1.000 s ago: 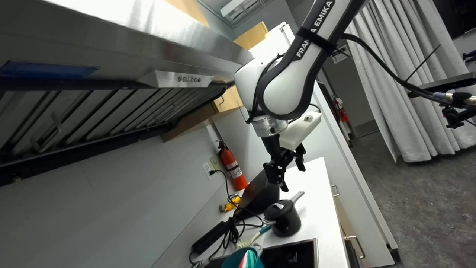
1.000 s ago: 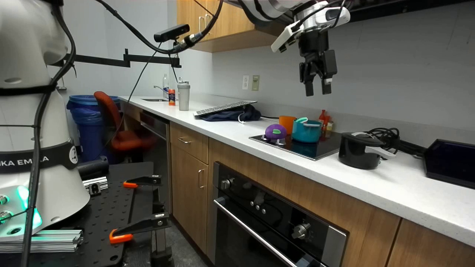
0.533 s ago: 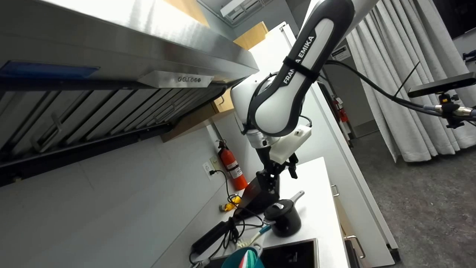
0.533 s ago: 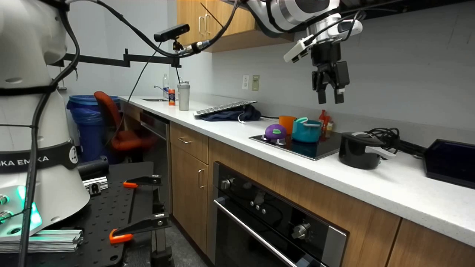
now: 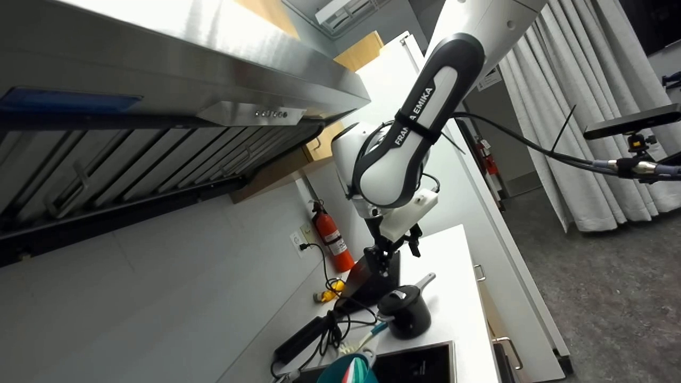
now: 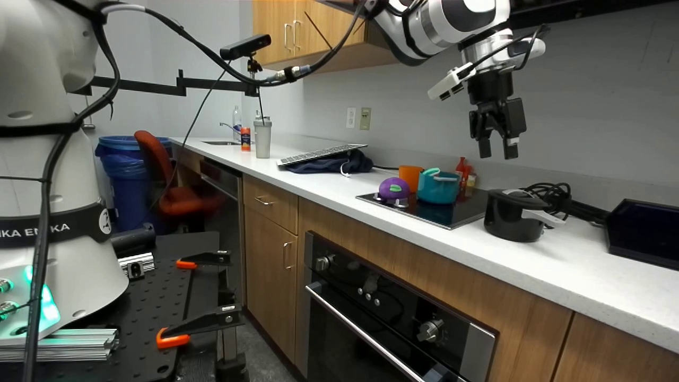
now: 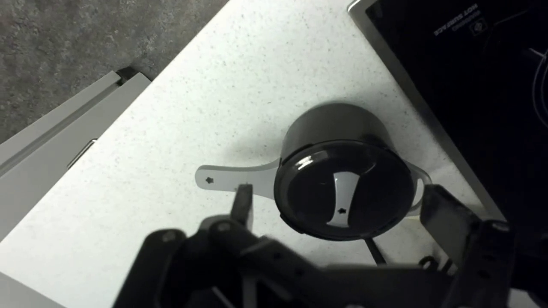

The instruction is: Remove the lid from the black pot and put it on the blue pot

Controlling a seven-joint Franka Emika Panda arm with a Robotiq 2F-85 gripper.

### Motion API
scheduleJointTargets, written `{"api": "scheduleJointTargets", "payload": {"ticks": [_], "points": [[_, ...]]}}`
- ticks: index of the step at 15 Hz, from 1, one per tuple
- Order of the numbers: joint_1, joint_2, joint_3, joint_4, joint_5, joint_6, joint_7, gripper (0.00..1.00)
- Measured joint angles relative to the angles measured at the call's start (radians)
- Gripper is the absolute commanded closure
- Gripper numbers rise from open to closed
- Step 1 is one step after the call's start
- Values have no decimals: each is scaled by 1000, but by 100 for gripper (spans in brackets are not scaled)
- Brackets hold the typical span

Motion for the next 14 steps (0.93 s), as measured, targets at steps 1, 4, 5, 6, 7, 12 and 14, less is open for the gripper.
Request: {"api": "scheduleJointTargets", "payload": {"ticks": [1, 4, 5, 6, 7, 12, 14], "points": [[0, 13, -3, 15, 1, 0, 0, 0], [1, 53, -6, 61, 2, 0, 3, 0], [2, 65, -8, 77, 2, 0, 4, 0], [4, 78, -10, 92, 2, 0, 4, 0], [5, 90, -12, 107, 2, 0, 5, 0], [5, 146, -22, 164, 16, 0, 5, 0], [5, 170, -24, 181, 27, 0, 5, 0]]}}
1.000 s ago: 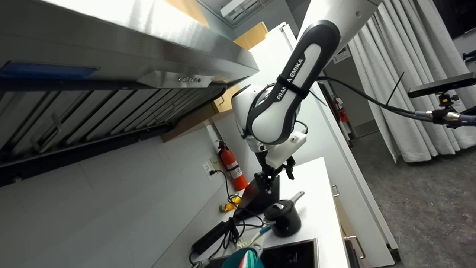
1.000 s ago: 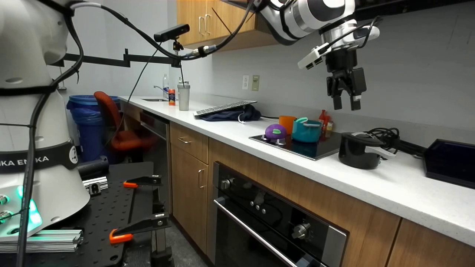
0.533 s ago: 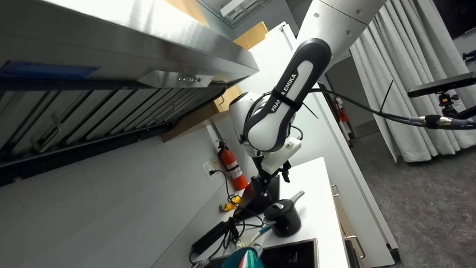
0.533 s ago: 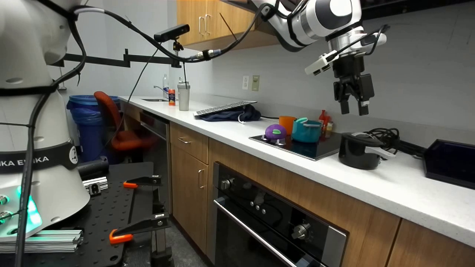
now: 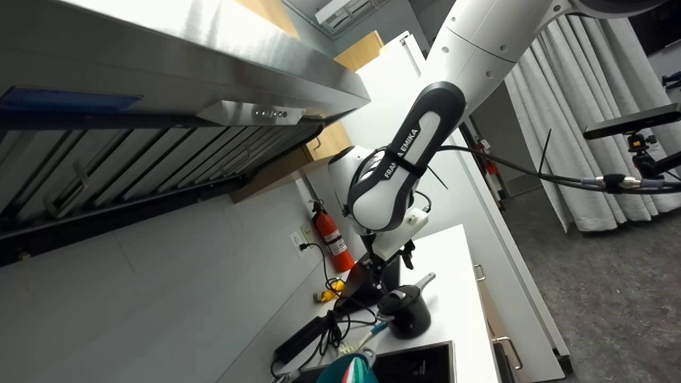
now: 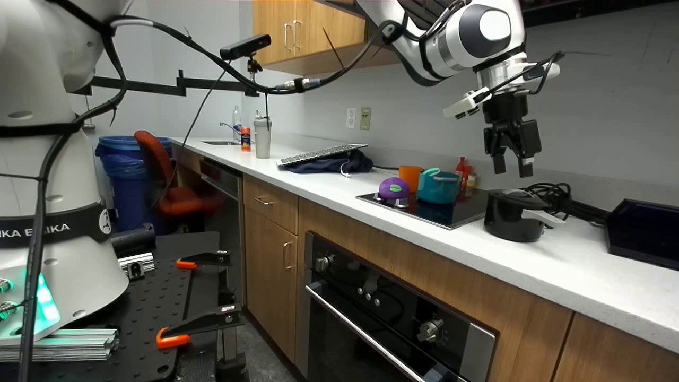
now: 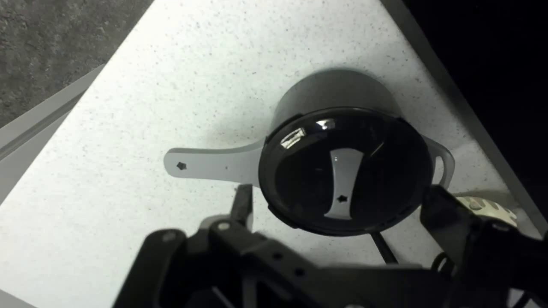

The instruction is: Remove the lid from the black pot and put it on the blue pot

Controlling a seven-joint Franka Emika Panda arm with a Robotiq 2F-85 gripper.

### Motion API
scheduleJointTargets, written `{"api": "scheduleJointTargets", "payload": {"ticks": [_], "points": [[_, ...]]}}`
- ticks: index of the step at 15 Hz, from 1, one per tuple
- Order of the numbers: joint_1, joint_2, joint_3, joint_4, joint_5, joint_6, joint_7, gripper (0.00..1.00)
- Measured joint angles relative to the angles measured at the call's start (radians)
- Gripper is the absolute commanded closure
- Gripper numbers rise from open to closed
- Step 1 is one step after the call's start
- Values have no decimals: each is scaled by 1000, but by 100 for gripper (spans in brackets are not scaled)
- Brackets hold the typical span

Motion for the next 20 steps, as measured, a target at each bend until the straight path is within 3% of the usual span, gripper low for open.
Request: {"api": "scheduleJointTargets", "payload": {"ticks": [16, 17, 20], "points": [[1, 120, -25, 136, 35, -7, 0, 0], [1, 126, -25, 141, 36, -8, 0, 18], [1, 145, -25, 161, 43, -14, 0, 42]]}}
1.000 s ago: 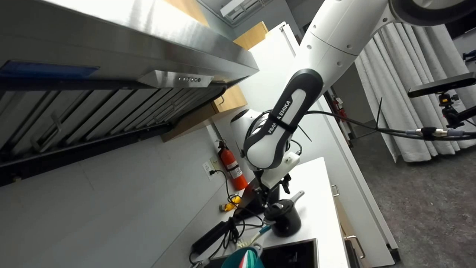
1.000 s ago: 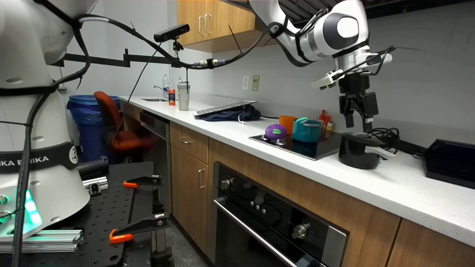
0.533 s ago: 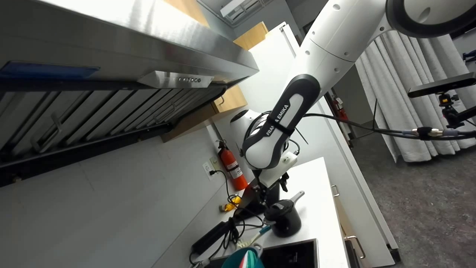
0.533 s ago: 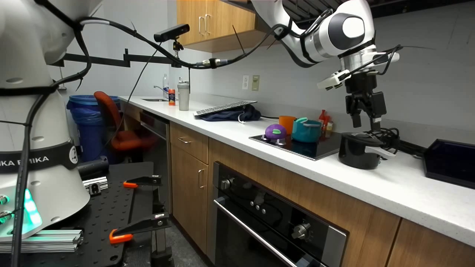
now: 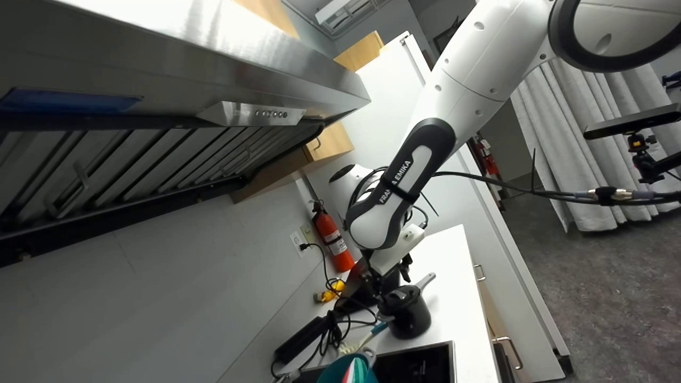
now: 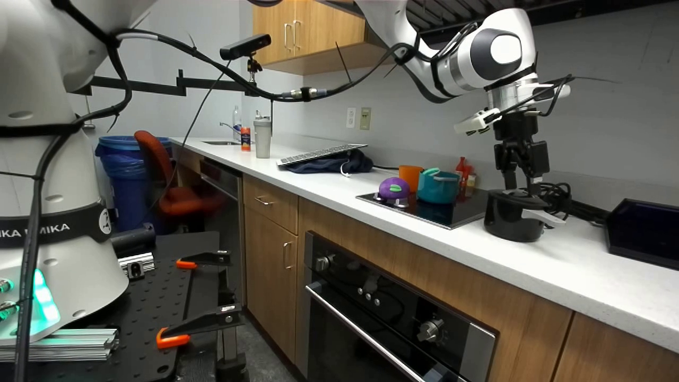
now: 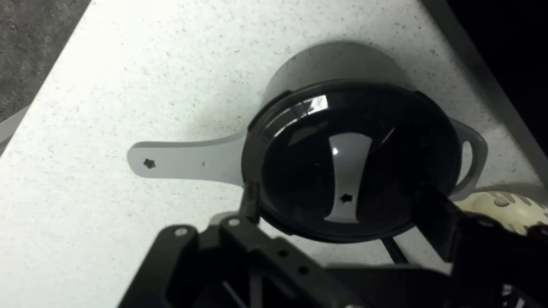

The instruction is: Remove the lid from the black pot and put it on the blue pot

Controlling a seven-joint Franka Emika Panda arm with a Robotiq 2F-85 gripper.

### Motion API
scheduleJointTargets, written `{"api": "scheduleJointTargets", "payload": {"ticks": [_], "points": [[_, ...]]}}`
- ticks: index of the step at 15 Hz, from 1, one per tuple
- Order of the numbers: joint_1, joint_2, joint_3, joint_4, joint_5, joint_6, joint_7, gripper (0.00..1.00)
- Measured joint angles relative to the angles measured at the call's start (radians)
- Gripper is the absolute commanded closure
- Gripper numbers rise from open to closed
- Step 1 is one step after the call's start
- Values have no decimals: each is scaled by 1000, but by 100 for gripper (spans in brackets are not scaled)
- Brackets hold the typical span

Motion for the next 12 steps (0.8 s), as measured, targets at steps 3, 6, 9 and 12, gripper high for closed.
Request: {"api": "scheduleJointTargets", "payload": {"ticks": [3, 6, 9, 12], "points": [[0, 11, 0, 22, 9, -15, 0, 66], [0, 11, -1, 39, 10, -42, 0, 89], [0, 11, -3, 50, 10, -66, 0, 100], [1, 10, -4, 55, 10, -71, 0, 96]]}}
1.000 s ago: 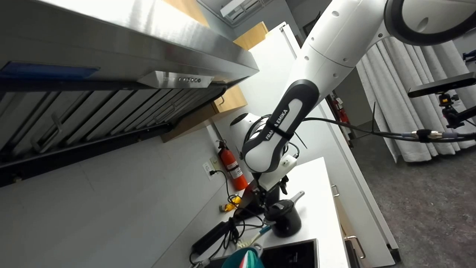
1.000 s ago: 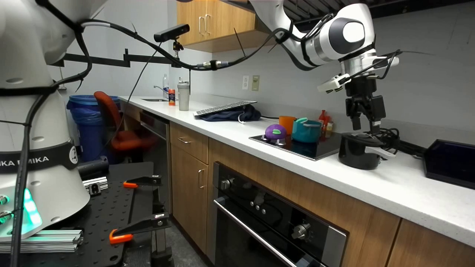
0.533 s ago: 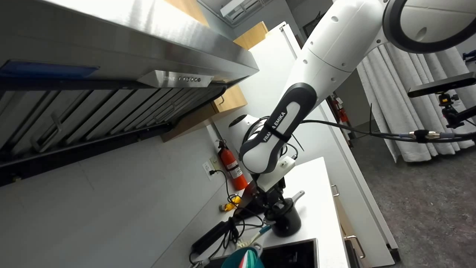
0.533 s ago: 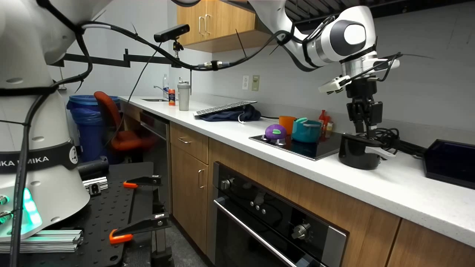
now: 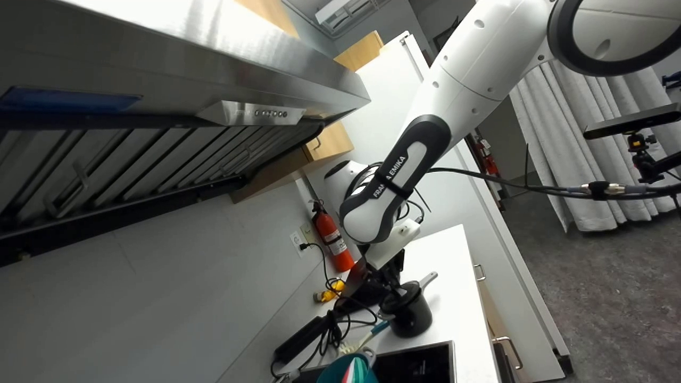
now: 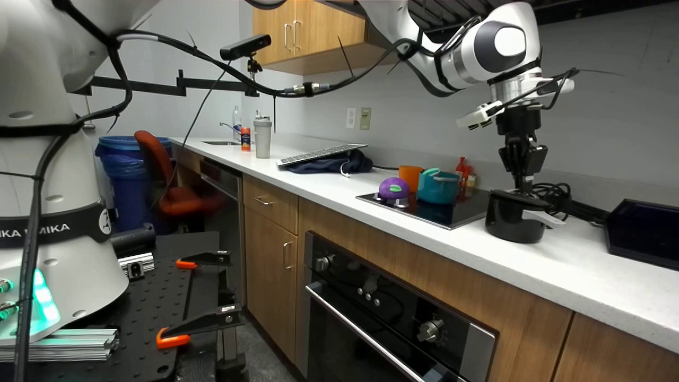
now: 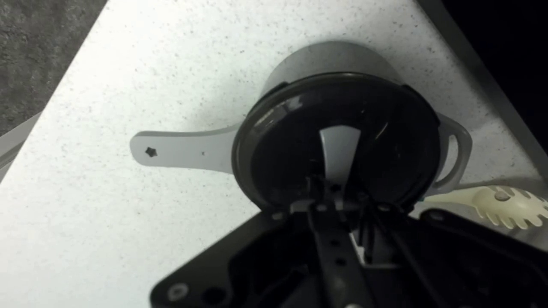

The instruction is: Remove the lid from the black pot and put it on the blue pot

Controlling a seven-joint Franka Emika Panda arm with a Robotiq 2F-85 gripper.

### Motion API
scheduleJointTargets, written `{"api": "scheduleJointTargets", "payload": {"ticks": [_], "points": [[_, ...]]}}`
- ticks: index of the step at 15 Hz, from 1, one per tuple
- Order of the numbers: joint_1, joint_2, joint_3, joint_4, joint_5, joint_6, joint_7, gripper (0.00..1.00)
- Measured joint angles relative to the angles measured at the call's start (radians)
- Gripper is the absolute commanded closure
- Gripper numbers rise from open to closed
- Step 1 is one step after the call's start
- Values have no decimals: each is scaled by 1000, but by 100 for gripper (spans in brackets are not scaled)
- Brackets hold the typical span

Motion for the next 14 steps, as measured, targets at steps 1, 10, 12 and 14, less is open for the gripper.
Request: {"api": "scheduleJointTargets", "payload": {"ticks": [1, 10, 12, 14], "points": [[1, -2, 0, 0, 0, 0, 0, 96], [62, -65, -23, -3, -21, 0, 0, 96], [83, -78, -23, -3, -31, 0, 0, 96], [105, -84, -23, -3, -43, 0, 0, 96]]}}
